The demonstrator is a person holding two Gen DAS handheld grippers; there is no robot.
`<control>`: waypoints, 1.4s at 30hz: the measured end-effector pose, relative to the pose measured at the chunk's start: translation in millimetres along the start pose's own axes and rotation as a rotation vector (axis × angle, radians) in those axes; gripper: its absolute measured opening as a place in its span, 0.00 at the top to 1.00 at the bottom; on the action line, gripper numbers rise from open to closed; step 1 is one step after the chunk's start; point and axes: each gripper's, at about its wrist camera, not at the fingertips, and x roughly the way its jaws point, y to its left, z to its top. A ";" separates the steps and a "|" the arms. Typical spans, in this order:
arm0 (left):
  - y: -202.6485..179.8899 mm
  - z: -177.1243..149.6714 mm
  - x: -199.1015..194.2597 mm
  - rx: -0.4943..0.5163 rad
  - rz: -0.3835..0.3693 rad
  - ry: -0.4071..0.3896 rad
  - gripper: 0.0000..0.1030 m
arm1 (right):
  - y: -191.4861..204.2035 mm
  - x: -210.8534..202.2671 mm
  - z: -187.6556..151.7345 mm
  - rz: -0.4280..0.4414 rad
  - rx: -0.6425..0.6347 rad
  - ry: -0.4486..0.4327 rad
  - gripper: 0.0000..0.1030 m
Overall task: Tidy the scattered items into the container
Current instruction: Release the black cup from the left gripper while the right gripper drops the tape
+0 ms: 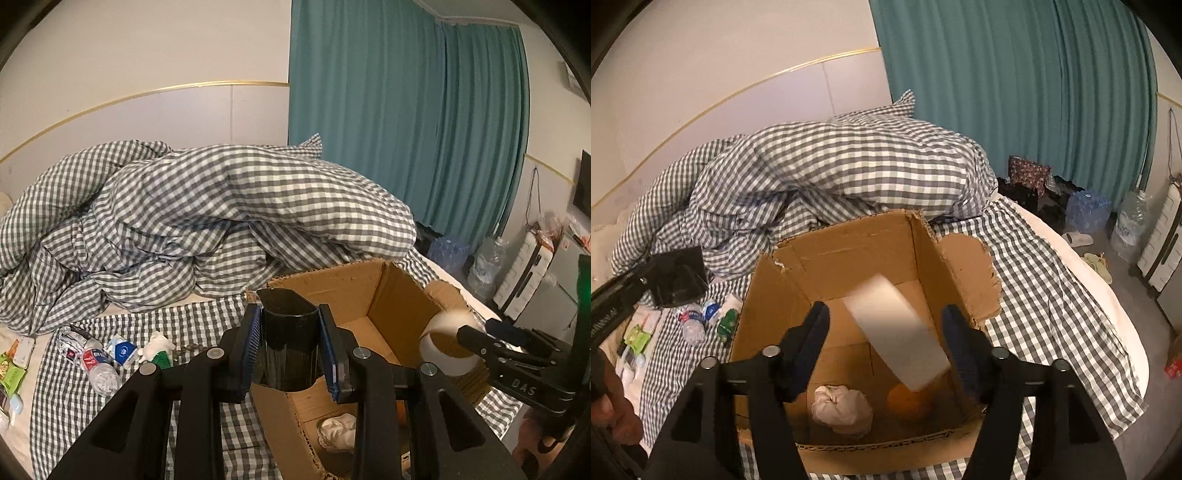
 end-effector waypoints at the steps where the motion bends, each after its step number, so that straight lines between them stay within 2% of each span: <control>1: -1.0 0.0 2.0 0.000 -0.002 0.003 0.70 | -1.2 -0.4 0.7 0.001 0.003 -0.001 0.37; 8: -11.5 -0.4 9.4 0.015 -0.019 0.014 0.70 | -9.7 -2.8 2.3 0.005 0.016 -0.012 0.36; 11: -18.3 0.0 12.3 0.022 -0.031 0.019 0.70 | -13.7 -7.1 3.1 -0.004 0.022 -0.026 0.30; 13: -23.7 0.5 14.6 0.023 -0.044 0.022 0.70 | -17.1 -11.1 3.9 -0.008 0.026 -0.035 0.29; 26: -75.3 -10.0 38.8 0.101 -0.163 0.088 0.69 | -36.3 -32.7 7.0 -0.031 0.061 -0.090 0.23; 27: -77.4 -10.5 40.5 0.107 -0.168 0.096 0.65 | -37.0 -32.6 6.7 -0.034 0.064 -0.088 0.23; 28: -78.7 -10.9 41.5 0.115 -0.173 0.104 0.46 | -37.1 -32.7 6.3 -0.036 0.067 -0.086 0.21; 29: -79.7 -11.4 41.2 0.121 -0.172 0.106 0.35 | -37.1 -33.0 6.1 -0.038 0.069 -0.083 0.20; 30: -79.8 -11.7 39.2 0.122 -0.166 0.091 0.17 | -36.6 -33.6 5.8 -0.040 0.069 -0.082 0.19; 31: -78.4 -11.8 35.8 0.120 -0.165 0.072 0.11 | -36.0 -34.9 5.8 -0.045 0.069 -0.085 0.17; 38: -59.7 -3.5 19.0 0.067 -0.146 0.027 0.08 | -27.6 -46.4 7.4 -0.067 0.062 -0.107 0.14; 40: -53.9 -2.2 14.6 0.060 -0.135 0.021 0.02 | -24.2 -50.2 7.7 -0.068 0.060 -0.113 0.13; 42: -46.9 -2.1 7.7 0.054 -0.121 0.013 0.00 | -19.0 -52.6 8.8 -0.066 0.060 -0.119 0.07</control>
